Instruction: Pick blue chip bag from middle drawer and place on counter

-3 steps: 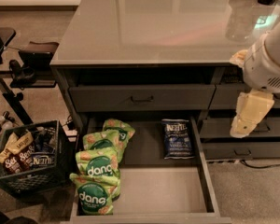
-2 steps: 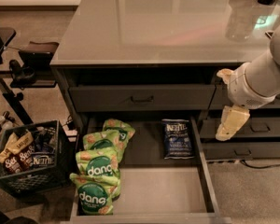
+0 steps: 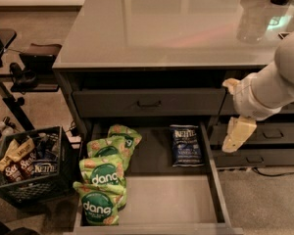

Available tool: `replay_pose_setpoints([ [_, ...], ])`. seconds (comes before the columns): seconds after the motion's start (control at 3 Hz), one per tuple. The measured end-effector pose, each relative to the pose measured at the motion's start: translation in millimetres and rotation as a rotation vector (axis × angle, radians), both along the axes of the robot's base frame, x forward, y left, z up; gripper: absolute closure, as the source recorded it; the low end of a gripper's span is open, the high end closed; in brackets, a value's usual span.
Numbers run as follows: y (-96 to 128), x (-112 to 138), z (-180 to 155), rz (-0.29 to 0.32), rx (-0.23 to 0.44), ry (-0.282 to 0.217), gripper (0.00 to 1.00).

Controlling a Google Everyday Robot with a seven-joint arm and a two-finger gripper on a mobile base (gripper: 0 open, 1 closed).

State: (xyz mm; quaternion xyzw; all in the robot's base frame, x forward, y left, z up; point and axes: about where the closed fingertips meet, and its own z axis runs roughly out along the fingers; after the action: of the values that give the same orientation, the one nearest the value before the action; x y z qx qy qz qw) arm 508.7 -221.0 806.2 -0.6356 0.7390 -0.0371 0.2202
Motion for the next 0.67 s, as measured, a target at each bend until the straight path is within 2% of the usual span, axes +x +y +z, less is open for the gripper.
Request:
replay_pose_setpoints([
  [0.67,-14.9,37.9,-123.2,-0.049,0.014,0.090,0.00],
])
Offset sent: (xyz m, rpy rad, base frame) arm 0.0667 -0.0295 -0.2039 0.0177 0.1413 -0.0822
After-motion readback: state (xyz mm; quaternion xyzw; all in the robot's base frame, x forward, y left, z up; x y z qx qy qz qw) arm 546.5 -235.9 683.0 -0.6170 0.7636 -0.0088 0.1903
